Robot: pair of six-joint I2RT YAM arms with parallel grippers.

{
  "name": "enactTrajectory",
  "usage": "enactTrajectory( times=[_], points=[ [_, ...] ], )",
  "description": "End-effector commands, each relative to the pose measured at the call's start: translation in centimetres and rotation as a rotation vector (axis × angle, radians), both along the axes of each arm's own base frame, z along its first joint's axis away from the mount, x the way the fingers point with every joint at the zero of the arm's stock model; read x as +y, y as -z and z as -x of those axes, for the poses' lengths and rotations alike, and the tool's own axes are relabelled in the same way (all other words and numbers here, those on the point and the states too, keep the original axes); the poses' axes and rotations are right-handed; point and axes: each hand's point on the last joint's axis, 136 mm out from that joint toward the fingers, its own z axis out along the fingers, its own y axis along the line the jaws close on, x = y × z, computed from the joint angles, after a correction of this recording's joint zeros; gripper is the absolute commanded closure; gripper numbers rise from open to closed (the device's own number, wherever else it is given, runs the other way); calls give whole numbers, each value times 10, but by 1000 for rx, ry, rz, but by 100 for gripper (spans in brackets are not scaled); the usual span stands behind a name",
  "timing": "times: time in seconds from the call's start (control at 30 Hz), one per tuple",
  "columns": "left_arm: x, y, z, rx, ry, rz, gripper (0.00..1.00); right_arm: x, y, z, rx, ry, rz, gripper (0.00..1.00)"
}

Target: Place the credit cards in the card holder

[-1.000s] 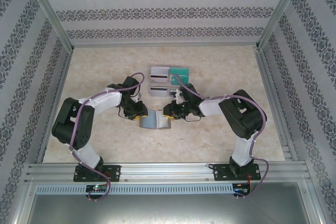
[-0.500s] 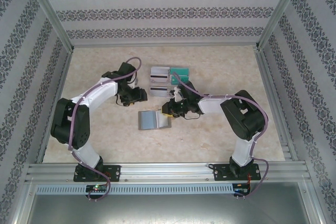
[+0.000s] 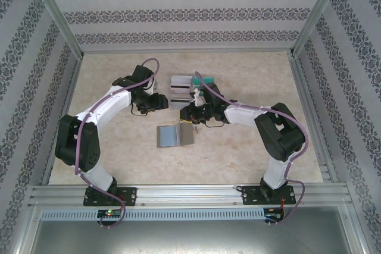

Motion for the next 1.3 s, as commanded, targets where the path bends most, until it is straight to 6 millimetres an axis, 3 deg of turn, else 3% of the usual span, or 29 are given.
enactTrajectory(
  times=[0.0, 0.2, 0.5, 0.6, 0.67, 0.73, 0.83, 1.0, 1.1, 1.27],
  points=[
    [1, 1, 7, 5, 1, 16, 39, 4, -9, -2, -26, -23, -16, 75],
    [-4, -1, 0, -12, 0, 45, 40, -5, -28, -12, -87, -11, -29, 74],
    [-11, 9, -8, -1, 2, 65, 40, -58, -66, -41, -263, 13, 87, 69],
    [-10, 13, -5, 10, 2, 68, 40, -53, -72, -34, -295, -46, 131, 64],
    [-5, 19, -2, 22, -5, 38, 40, -38, -71, -22, -300, -106, 157, 58],
    [0, 22, -1, 28, -18, 22, 40, -38, -59, -19, -304, -114, 236, 53],
    [-1, 22, -6, 16, -35, 37, 40, -61, -47, -35, -313, -25, 333, 48],
    [-11, 20, -15, 11, -25, 76, 40, -91, -54, -54, -398, -7, 459, 46],
    [-6, 24, -16, 13, -41, 55, 39, -77, -59, -45, -439, -113, 460, 45],
    [13, 35, -4, 27, -131, 29, 40, -19, -60, -11, -438, -252, 397, 44]
  ],
)
